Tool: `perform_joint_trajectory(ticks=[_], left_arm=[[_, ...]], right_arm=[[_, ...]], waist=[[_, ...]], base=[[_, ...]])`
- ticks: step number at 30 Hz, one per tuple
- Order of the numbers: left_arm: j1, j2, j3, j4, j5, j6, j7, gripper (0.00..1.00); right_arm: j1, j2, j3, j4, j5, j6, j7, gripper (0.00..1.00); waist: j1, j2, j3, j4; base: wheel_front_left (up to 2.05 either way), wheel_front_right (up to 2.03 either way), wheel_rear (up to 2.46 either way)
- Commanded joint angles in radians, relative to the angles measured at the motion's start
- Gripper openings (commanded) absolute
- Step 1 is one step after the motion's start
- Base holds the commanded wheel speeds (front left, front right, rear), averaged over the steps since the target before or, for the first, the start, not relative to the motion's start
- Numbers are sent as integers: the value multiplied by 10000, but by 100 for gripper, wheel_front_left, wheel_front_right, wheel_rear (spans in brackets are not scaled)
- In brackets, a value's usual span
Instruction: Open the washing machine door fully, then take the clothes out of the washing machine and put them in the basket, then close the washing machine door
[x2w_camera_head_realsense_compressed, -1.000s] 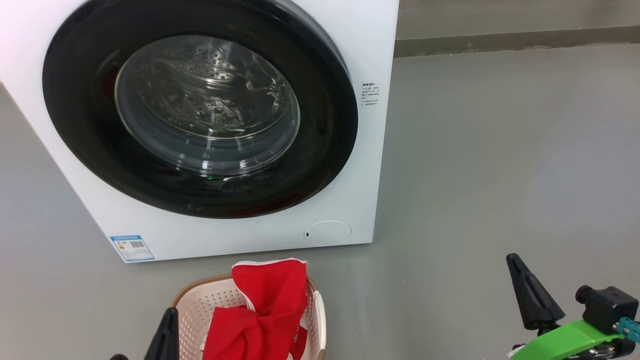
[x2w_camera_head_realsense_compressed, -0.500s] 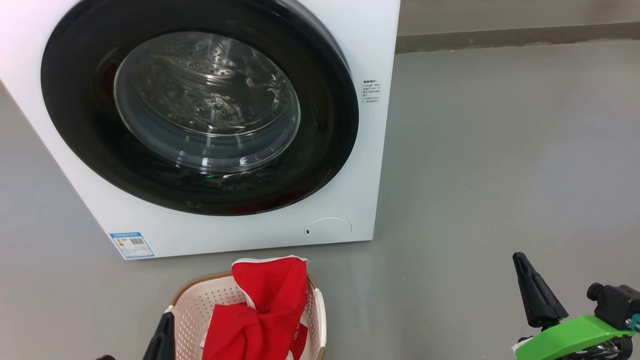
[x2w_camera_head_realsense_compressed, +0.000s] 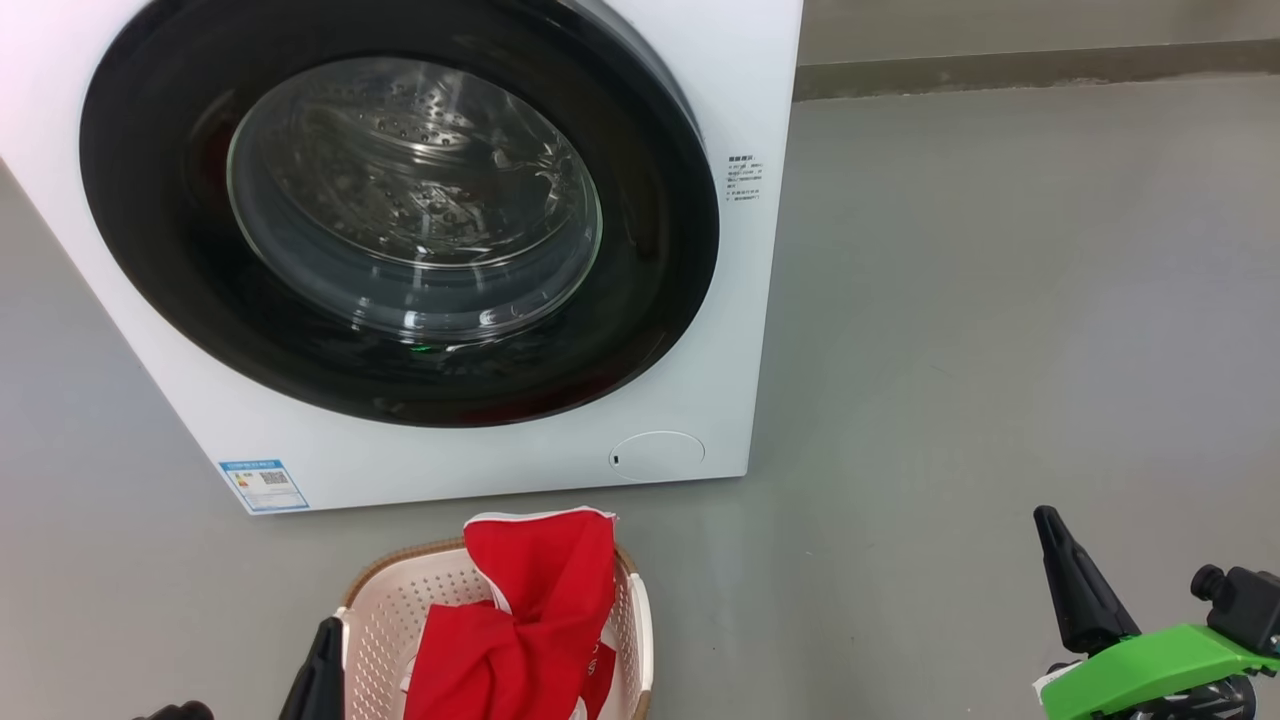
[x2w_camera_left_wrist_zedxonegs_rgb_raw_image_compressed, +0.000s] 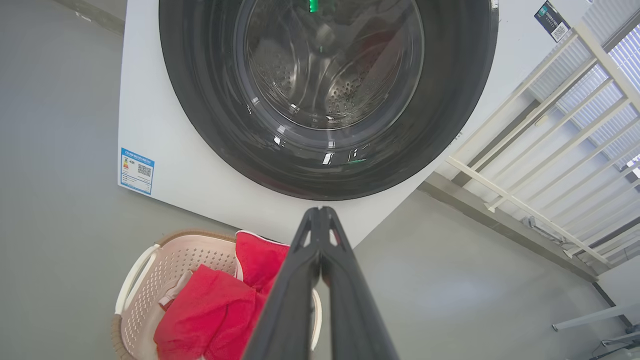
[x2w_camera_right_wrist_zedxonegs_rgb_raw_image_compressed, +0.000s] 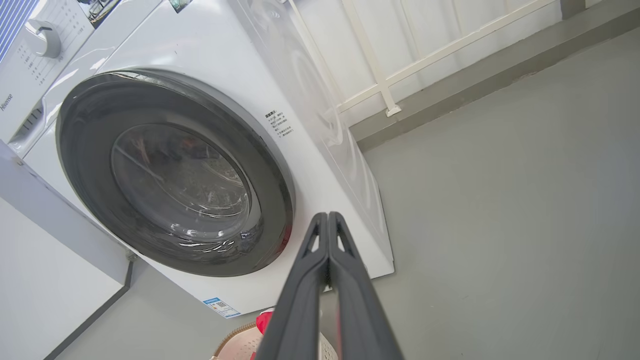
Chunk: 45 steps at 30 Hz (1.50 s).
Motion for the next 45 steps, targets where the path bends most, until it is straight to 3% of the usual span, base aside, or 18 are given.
perform_joint_trajectory(ticks=[1, 45], left_arm=[[-463, 29, 225, -167, -258, -128, 40, 0], [-1146, -230, 921, 399, -4569, -696, 1186, 0]], right_arm=[[-529, -85, -95, -231, 245, -3, 53, 0], [-866, 415, -755, -152, 4107, -7, 1322, 0]], waist=[[-1, 0, 7, 2], [-1, 0, 214, 57]], base=[[0, 0, 0], [0, 0, 0]])
